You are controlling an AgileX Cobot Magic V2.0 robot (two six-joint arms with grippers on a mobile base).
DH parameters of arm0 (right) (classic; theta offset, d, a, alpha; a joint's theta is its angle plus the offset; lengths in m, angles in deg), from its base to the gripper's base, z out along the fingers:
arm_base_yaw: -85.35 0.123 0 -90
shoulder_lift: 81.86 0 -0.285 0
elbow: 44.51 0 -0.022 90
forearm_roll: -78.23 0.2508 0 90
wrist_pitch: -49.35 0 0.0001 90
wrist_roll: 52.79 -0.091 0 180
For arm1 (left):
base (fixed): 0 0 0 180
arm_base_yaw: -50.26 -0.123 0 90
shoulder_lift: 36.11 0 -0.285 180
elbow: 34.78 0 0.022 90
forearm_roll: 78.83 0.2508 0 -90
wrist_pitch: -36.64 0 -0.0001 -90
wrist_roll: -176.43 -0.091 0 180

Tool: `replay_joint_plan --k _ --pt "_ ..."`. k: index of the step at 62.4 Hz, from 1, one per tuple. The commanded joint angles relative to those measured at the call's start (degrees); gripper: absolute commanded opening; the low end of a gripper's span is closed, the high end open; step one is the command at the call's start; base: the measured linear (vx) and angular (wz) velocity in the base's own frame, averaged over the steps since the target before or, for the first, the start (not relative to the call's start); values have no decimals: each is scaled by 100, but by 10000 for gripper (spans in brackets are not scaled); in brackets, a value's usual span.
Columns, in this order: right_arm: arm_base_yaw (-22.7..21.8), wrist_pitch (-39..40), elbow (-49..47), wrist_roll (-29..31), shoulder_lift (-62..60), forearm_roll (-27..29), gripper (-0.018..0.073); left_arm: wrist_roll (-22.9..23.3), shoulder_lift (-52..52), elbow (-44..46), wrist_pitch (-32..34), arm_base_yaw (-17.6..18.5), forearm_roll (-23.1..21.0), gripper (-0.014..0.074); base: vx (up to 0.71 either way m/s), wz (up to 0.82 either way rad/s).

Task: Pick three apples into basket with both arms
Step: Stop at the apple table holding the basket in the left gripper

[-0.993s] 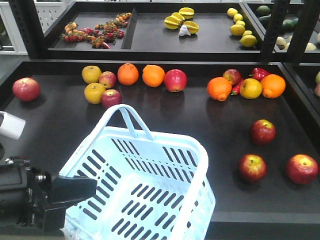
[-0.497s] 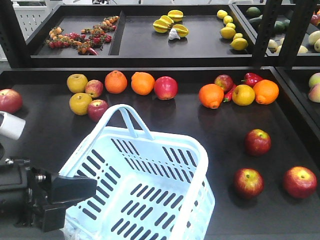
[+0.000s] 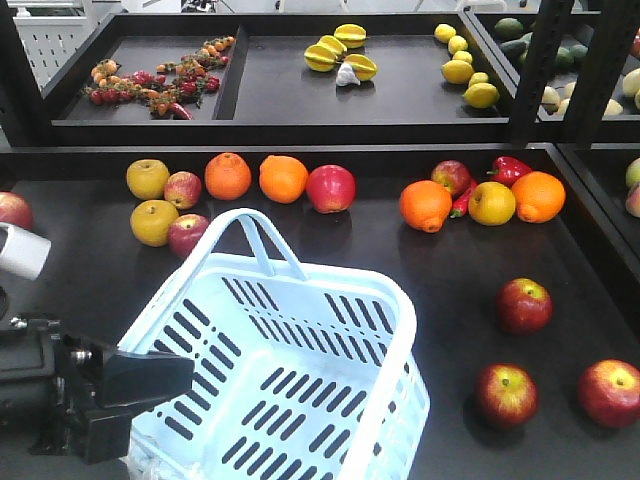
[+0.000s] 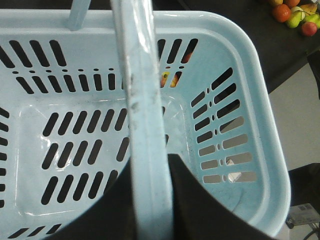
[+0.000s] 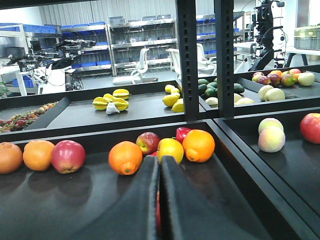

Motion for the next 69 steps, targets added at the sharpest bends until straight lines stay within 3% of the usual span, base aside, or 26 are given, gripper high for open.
replay_joint_plan --k 1,69 --pt "-32 407 76 63 -58 -34 -4 -5 -75 184 309 28 -318 -7 8 1" --pt "-32 407 76 63 -58 -34 -4 -5 -75 184 309 28 -318 -7 3 1"
